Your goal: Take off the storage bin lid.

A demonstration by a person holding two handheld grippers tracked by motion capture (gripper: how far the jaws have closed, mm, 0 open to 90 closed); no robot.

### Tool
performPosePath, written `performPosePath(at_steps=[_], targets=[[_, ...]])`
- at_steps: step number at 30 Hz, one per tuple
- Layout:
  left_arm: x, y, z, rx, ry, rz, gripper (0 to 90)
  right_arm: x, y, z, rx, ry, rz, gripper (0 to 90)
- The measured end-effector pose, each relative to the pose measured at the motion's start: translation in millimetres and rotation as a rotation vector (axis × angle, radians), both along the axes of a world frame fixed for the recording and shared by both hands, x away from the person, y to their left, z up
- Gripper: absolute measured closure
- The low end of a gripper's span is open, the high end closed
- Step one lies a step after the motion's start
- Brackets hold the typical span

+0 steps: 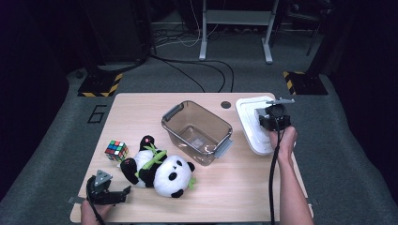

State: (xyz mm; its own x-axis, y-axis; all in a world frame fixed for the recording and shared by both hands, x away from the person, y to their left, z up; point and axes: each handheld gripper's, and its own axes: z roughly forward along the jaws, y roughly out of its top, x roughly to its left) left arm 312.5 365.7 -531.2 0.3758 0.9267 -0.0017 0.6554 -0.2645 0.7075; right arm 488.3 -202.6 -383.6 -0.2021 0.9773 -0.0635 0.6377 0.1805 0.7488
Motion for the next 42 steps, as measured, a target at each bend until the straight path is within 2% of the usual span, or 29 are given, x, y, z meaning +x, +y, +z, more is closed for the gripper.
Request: performPosePath(at_steps=[11, 21, 23, 34, 42], targets=[[0.1, -0.3, -0.6, -0.001, -0.008, 0.004, 0.5, 8.7, 2.2, -38.2, 0.011, 0.061, -0.071, 66.5], [0.0, 0.0, 0.1, 0.001, 0.001, 0.000, 0.5, 13.1, 2.6, -69.9, 0.013, 0.094, -0.115, 66.4], [0.1, -0.3, -0.6, -0.001, -0.007, 0.004, 0.5, 14.1, 2.1, -76.2, 0.014, 0.105, -0.129, 66.4], [0.1, -0.2, -0.4, -0.002, -0.004, 0.002, 0.5, 19.2, 1.5, -98.4, -0.004, 0.139, -0.170, 66.3], [0.1, -0.4, -0.6, -0.001, -0.007, 0.004, 0.5, 22.2, 3.9, -106.3, -0.044, 0.157, -0.165, 66.1]])
